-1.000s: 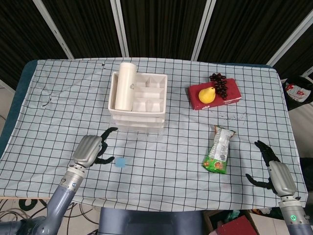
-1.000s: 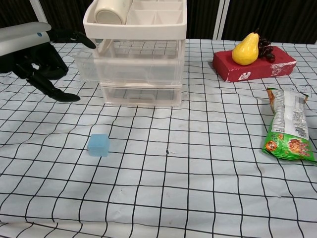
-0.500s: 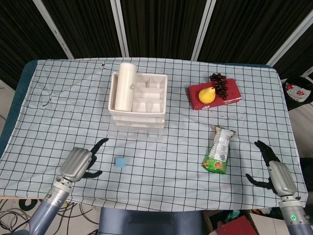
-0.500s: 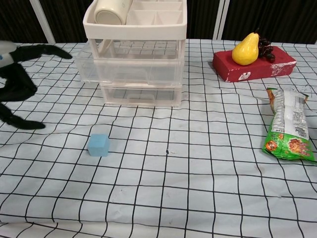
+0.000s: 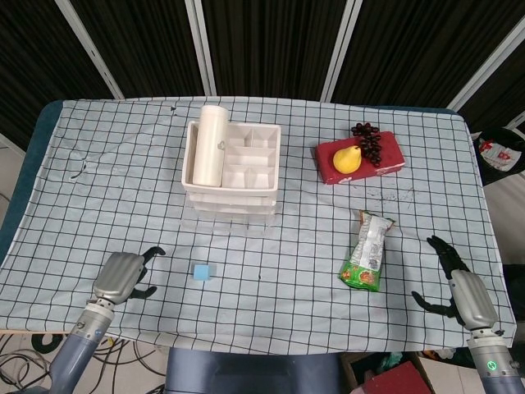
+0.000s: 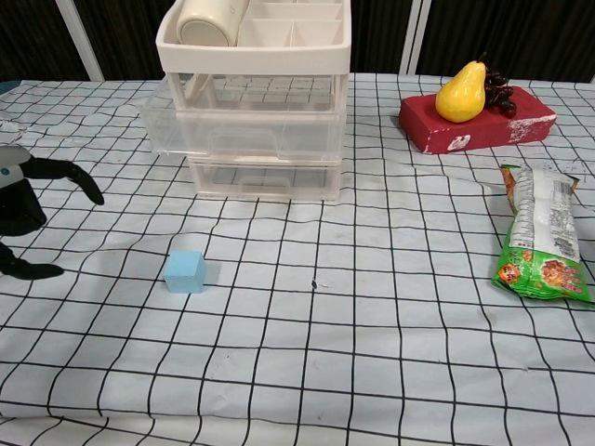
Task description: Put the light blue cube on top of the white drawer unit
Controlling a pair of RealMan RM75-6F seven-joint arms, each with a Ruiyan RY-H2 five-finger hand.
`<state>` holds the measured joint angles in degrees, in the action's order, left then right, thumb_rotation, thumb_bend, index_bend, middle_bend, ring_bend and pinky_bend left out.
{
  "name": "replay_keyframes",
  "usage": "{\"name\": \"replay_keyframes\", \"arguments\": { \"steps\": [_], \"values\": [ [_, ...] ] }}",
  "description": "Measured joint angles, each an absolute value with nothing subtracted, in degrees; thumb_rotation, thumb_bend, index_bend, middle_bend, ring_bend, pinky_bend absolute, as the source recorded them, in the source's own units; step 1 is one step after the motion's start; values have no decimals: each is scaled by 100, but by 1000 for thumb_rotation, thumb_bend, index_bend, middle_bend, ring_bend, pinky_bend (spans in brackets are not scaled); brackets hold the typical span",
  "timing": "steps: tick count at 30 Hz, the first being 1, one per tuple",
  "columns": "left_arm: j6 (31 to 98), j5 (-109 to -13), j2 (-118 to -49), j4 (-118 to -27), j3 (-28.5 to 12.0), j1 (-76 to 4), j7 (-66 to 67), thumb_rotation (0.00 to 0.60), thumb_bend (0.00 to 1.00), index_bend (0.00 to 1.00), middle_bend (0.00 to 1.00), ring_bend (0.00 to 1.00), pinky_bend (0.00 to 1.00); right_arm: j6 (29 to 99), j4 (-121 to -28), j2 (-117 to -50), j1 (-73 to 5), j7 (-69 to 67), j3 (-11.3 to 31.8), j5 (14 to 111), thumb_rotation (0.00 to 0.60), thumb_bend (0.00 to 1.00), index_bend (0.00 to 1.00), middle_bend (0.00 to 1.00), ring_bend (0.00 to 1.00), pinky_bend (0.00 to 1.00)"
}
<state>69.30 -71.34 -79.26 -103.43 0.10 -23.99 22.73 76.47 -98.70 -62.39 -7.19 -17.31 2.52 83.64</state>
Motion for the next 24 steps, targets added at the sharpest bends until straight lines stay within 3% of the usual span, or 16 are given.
{"name": "replay_keyframes", "arguments": {
  "steps": [13,24],
  "values": [
    [6829,-5852,-9258,-9759,-555,-2630,2962,600,199,309,1000,1000,944,7625,-9865,-6229,-728,-1773,251,8368,600,206,0,0,0,153],
    [6757,-5518,-9735,-9604,-763,-2808,3042,600,254,325,1000,1000,947,7628,-9857,-6227,-728,-1782,248,8378,600,206,0,0,0,153]
  ]
}}
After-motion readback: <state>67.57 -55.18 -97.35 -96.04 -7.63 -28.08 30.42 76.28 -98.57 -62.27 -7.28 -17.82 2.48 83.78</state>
